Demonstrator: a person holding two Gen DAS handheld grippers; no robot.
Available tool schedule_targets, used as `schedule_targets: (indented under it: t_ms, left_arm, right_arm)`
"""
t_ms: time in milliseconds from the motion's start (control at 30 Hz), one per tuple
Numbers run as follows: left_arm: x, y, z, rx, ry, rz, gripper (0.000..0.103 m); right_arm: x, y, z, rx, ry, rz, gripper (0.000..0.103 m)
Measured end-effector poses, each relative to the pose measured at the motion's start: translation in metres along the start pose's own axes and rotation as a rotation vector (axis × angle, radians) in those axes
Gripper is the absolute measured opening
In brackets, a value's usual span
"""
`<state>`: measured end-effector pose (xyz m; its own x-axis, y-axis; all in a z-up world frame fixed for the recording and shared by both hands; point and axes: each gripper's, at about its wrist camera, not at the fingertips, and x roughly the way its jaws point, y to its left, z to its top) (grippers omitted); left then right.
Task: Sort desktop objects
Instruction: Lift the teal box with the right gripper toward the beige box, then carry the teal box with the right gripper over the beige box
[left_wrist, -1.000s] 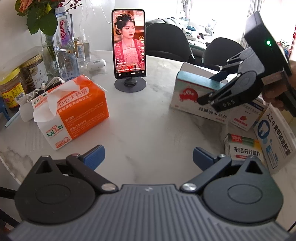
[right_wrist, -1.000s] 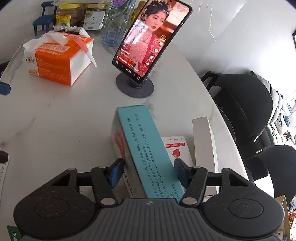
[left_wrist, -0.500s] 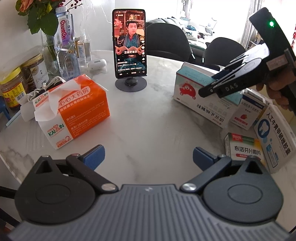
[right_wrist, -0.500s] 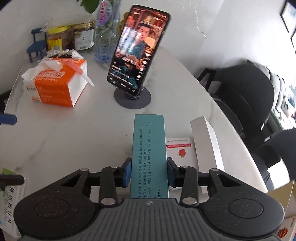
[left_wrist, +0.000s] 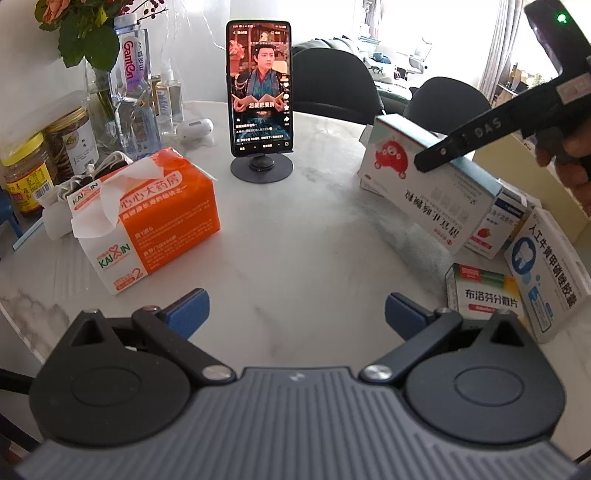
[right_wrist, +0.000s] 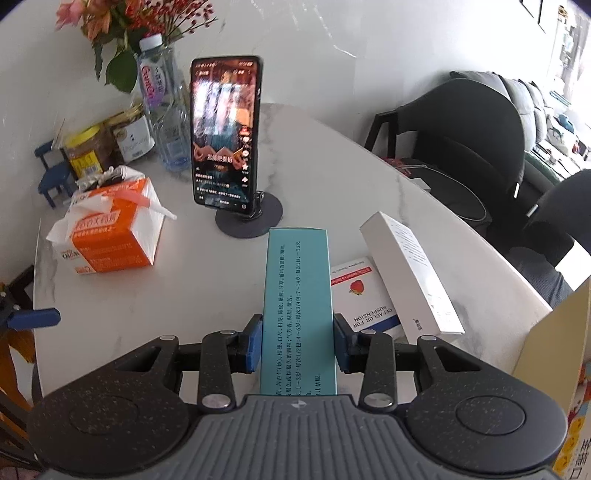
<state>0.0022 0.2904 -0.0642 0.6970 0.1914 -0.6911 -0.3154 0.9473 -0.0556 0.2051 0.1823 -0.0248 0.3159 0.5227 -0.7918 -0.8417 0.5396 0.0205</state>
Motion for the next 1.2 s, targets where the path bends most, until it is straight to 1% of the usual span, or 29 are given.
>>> schedule_targets:
  t_ms: [67, 100, 567, 867, 1200]
  left_arm:
    - [0.000, 0.000, 0.000, 0.000, -0.001, -0.002, 0.103]
    - [0.000, 0.000, 0.000, 0.001, -0.001, -0.003, 0.103]
    - [-0.001, -0.012, -0.001, 0.020, -0.008, -0.038, 0.103]
    - [0.000, -0.020, -0.001, 0.035, -0.011, -0.059, 0.103]
    - [0.004, -0.024, -0.002, 0.039, -0.004, -0.068, 0.103]
  right_arm:
    - [-0.007, 0.002, 0.001, 0.014, -0.008, -0.001, 0.041]
    - [-0.014, -0.005, -0.001, 0.023, -0.016, -0.002, 0.041]
    - [-0.074, -0.041, -0.014, 0.166, -0.122, -0.034, 0.041]
    - [-0.103, -0.058, -0.021, 0.224, -0.167, -0.056, 0.041]
    - [-0.124, -0.079, -0.033, 0.275, -0.192, -0.094, 0.041]
